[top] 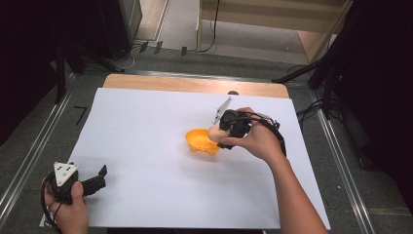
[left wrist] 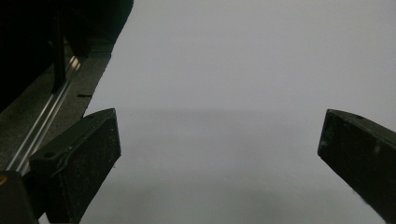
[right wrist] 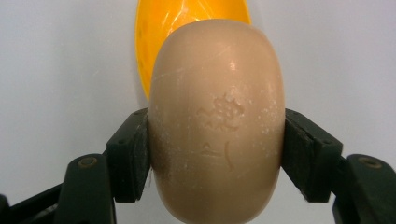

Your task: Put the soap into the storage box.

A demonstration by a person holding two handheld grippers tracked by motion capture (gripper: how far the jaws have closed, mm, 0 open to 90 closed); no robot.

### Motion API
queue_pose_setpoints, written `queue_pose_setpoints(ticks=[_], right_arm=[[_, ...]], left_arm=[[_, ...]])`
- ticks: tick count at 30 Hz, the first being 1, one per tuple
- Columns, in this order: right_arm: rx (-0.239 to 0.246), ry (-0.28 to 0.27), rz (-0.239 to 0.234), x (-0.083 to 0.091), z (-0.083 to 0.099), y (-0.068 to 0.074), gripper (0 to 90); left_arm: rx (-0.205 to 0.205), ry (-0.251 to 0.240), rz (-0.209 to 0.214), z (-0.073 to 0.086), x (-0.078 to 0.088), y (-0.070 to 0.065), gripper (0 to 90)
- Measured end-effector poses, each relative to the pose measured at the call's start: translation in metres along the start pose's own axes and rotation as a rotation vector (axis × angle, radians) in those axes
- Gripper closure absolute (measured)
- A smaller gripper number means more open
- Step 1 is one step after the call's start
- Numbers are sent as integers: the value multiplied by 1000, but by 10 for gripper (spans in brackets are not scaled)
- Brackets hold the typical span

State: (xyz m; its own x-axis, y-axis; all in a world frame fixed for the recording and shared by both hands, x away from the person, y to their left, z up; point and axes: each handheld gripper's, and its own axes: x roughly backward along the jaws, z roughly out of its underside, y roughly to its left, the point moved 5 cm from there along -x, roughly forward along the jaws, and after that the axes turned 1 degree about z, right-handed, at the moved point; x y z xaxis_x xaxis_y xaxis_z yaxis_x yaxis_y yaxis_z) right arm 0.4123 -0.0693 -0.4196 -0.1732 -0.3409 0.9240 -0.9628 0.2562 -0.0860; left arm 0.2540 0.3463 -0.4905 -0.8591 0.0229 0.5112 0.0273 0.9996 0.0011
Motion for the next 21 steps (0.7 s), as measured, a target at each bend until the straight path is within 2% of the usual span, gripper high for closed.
queue_pose_setpoints(ticks=[8,21], right_arm=[[27,3,-7,-6,-10,0,332],[45,10,-18,-16,-23,1,332]], left_arm=[[3,1,2,0,0,0,0],[3,2,3,0,0,0,0]])
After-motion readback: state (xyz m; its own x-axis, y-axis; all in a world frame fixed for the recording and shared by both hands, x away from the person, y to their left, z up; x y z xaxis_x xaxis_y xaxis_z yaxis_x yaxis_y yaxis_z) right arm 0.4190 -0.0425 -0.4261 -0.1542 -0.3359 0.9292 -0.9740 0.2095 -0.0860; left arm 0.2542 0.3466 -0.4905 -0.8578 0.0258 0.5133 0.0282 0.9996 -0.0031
